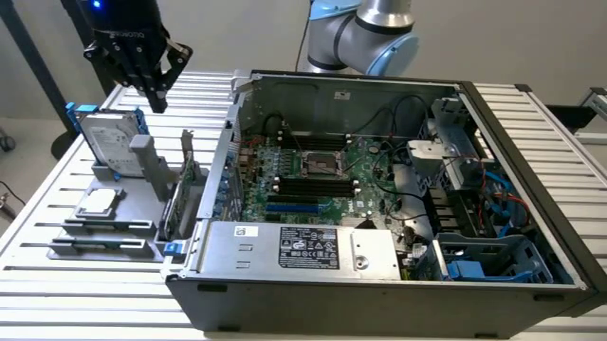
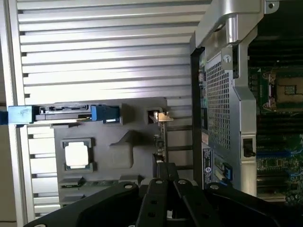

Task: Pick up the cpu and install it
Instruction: 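Reach for the cpu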

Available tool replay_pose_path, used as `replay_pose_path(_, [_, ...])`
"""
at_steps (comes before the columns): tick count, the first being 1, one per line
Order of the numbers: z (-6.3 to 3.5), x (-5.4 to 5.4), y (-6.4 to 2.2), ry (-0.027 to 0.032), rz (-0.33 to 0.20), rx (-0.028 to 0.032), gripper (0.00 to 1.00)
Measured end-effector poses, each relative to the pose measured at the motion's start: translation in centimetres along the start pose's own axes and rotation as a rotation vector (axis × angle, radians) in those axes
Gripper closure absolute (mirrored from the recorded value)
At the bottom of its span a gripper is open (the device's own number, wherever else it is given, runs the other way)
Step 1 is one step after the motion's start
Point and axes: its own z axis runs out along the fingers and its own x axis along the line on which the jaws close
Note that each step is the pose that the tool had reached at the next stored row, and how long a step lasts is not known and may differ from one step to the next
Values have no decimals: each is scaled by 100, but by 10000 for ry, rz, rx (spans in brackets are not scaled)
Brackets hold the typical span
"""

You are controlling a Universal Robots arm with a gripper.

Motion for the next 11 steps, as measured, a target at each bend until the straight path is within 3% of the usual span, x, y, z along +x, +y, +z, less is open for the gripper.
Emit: replay_pose_path(11, [113,500,-38,-3,-5,60,89])
